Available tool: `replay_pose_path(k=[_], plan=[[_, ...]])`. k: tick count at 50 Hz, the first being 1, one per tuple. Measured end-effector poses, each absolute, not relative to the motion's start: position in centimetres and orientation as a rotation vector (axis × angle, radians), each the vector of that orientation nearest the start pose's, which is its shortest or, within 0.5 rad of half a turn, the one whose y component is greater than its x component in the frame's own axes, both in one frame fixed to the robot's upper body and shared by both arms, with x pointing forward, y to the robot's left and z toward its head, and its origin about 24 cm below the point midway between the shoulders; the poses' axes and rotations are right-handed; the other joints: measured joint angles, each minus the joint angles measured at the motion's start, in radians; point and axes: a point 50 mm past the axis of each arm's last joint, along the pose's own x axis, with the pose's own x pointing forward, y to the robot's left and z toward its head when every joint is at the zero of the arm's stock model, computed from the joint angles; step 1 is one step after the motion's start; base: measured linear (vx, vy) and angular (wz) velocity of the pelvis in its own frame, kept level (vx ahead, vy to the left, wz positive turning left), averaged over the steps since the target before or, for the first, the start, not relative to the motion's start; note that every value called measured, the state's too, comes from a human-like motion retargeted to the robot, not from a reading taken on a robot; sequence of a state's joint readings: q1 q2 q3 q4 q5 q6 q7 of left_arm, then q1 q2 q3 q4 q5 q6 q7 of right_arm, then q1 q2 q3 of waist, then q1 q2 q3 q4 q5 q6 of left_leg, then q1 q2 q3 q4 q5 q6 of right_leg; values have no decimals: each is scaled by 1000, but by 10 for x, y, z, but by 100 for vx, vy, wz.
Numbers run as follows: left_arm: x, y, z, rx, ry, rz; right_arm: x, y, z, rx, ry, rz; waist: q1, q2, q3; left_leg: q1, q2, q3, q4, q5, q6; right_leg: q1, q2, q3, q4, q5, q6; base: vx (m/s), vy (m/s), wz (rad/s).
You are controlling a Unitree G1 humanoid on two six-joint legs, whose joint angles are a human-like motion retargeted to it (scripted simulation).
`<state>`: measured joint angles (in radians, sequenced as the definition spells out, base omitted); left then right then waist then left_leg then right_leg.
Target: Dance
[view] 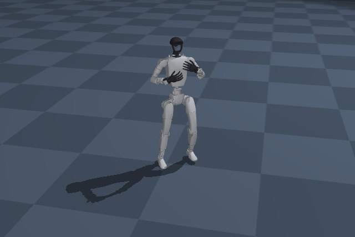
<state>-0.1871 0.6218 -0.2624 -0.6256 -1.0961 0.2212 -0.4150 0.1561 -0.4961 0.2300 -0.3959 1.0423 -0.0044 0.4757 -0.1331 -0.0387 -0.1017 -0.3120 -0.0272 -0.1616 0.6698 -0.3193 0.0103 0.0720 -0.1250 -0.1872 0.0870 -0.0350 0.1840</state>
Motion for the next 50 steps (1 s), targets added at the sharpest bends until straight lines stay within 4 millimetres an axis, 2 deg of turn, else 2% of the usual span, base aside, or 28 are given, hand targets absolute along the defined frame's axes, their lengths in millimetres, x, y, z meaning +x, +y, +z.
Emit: replay_pose_path(k=[3,5,7,9,12,15,19,23,26,28,31,34,36,40,43,45,48,50], plan=[[216,120,181,-489,-214,-1002,212,-156,95,669,-100,663,-1,2,-21,-4,9,6,-5,3,1,-15,9,-10,6,0,0,-4,3,-4],[240,135,168,-593,-175,-761,233,-166,82,723,-59,494,7,-4,-37,17,0,12,-46,19,-5,-21,7,-9,8,9,-7,-1,11,-24],[281,152,154,-655,-179,-426,264,-178,70,712,-34,283,21,-17,-37,68,-16,27,-123,54,-8,-15,-7,-10,13,16,-16,-4,17,-11],[323,167,150,-629,-288,-101,300,-197,68,622,-58,90,54,-30,-11,126,-22,52,-207,94,-11,-8,-20,-3,27,15,-18,-13,17,-22],[364,173,163,-453,-457,225,347,-222,85,446,-105,-107,146,-22,13,166,16,129,-307,144,-16,-34,-10,48,55,8,-13,-20,8,-74],[388,154,167,-288,-437,279,376,-222,89,393,-36,-227,176,-19,29,201,23,154,-398,192,-19,-64,-17,54,101,-2,-4,-13,8,-10],[406,120,130,-303,-128,199,392,-184,76,440,104,-258,205,-10,16,236,34,192,-499,244,-27,-131,-13,91,203,-38,18,-3,6,-36],[404,98,107,-397,44,117,388,-146,60,492,237,-289,242,1,0,257,20,248,-577,278,-23,-221,8,159,337,-91,21,-5,11,-63],[396,71,103,-420,50,106,383,-120,53,580,279,-264,276,4,0,281,11,288,-613,286,-24,-259,29,189,435,-126,22,2,7,-38],[393,64,101,-423,64,166,379,-114,47,663,310,-324,288,13,8,296,14,297,-620,281,-29,-272,44,207,491,-143,22,-1,3,-5],[402,78,120,-573,-32,156,386,-124,60,766,199,-300,286,30,34,312,16,299,-623,274,-39,-269,56,213,514,-147,4,-7,6,-9],[409,77,140,-612,-69,-15,395,-128,76,804,115,-179,279,47,54,334,27,303,-618,275,-30,-226,62,205,468,-127,-12,0,0,0],[414,75,161,-490,-105,-170,403,-131,95,683,45,-14,263,49,58,332,34,301,-610,275,-22,-197,57,194,411,-108,-15,3,-14,33],[410,83,211,-75,-228,-404,404,-142,128,229,-18,344,220,44,62,306,47,263,-571,256,-18,-147,32,158,292,-73,-7,3,-20,45],[380,101,248,139,-349,-559,385,-156,150,14,-85,508,185,40,72,276,58,209,-514,226,-16,-105,24,131,213,-46,-3,0,-21,42],[346,110,264,201,-418,-663,363,-163,162,-37,-154,583,166,32,76,252,60,182,-468,201,-16,-78,23,117,162,-29,-6,5,-22,33],[282,116,268,171,-521,-792,311,-171,181,-25,-338,695,137,23,82,208,68,139,-377,150,-23,-35,25,69,98,-8,-16,10,-19,34],[236,119,265,115,-607,-827,272,-176,182,14,-427,710,120,23,86,173,74,112,-300,105,-25,-13,31,40,66,1,-17,14,-19,48]])
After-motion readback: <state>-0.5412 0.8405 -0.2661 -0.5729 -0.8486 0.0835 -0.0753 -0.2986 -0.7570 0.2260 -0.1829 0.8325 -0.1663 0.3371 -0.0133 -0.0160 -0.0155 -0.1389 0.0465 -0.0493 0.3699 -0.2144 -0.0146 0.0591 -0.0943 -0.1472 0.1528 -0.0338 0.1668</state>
